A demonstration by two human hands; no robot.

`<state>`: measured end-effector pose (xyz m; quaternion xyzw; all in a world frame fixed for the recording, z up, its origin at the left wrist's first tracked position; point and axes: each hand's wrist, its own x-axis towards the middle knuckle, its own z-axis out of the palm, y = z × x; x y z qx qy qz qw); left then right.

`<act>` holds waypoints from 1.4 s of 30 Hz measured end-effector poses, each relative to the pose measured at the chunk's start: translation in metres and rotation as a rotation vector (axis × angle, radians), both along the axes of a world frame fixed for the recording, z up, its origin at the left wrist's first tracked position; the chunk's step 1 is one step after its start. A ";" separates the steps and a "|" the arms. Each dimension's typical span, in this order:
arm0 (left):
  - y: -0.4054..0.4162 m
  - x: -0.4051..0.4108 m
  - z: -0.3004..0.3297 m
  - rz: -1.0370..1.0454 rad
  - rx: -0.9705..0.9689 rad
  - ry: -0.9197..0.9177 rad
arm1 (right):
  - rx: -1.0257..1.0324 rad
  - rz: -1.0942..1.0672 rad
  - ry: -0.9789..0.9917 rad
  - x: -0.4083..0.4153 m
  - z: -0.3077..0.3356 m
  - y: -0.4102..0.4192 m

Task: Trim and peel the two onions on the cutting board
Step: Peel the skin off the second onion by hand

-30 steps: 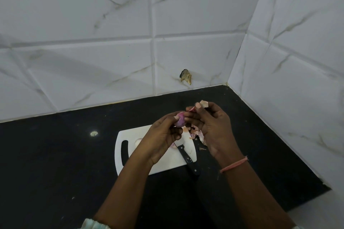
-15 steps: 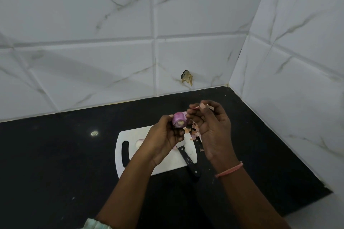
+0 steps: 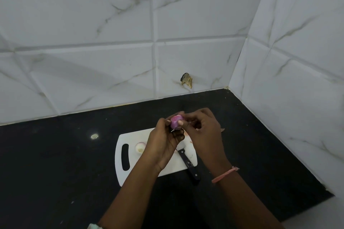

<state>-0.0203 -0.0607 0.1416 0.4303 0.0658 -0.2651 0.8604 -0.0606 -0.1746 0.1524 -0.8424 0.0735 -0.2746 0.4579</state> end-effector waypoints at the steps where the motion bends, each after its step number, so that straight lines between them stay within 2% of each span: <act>1: 0.000 -0.001 0.000 0.000 0.007 -0.013 | -0.017 -0.004 -0.017 0.000 -0.001 0.000; 7: 0.000 -0.002 0.003 -0.043 -0.011 -0.112 | -0.004 0.001 -0.060 0.001 -0.002 -0.004; 13: 0.006 0.003 0.002 -0.031 0.026 -0.187 | 0.007 -0.120 -0.042 0.003 -0.004 -0.018; 16: 0.009 0.002 0.002 -0.025 0.096 -0.239 | -0.002 -0.150 0.042 0.004 -0.003 -0.028; 21: 0.008 0.002 -0.001 -0.010 0.272 -0.402 | -0.245 -0.094 0.216 0.008 -0.002 -0.028; 23: 0.008 0.002 -0.003 -0.001 0.301 -0.430 | -0.237 -0.096 0.228 0.009 -0.004 -0.026; 26: 0.008 0.003 -0.003 0.010 0.333 -0.452 | -0.186 -0.027 0.104 0.006 -0.003 -0.024; 32: 0.010 0.002 0.003 0.018 0.311 -0.465 | -0.210 0.142 -0.082 0.002 0.003 -0.021; 42: 0.013 0.003 0.006 0.017 0.312 -0.474 | -0.288 0.141 -0.102 0.003 0.008 -0.019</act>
